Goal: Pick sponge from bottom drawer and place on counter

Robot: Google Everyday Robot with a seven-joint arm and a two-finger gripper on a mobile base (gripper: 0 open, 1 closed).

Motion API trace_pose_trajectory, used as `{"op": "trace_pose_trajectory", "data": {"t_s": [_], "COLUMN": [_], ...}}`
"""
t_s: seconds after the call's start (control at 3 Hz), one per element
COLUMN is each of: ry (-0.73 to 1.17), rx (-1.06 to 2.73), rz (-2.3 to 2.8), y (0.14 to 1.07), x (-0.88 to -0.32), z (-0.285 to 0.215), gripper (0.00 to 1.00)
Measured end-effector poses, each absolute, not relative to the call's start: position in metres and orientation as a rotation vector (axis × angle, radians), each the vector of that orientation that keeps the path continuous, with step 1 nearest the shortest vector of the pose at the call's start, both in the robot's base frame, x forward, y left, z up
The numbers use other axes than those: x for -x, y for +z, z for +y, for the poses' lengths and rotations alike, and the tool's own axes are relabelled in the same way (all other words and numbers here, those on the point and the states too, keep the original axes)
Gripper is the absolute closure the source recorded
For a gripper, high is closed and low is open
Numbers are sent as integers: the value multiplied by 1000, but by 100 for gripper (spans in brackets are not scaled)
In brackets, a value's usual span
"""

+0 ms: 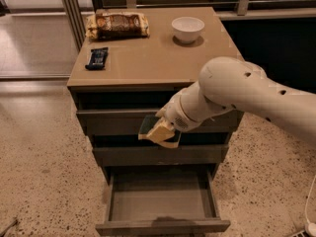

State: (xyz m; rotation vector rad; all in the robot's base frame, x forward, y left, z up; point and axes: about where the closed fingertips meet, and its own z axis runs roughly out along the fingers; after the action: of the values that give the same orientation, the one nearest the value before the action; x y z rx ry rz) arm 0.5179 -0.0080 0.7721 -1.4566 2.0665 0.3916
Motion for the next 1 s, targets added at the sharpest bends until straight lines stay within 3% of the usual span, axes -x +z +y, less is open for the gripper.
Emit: {"op": "trace_pose_trajectory", "data": {"t_s": [0.33,1.0], "ry": [325,236], "rx": [1383,1314], "rz": [2079,2109], "y": [850,856], "x": [-542,-542], "z": [-9,-19], "gripper": [100,100]}}
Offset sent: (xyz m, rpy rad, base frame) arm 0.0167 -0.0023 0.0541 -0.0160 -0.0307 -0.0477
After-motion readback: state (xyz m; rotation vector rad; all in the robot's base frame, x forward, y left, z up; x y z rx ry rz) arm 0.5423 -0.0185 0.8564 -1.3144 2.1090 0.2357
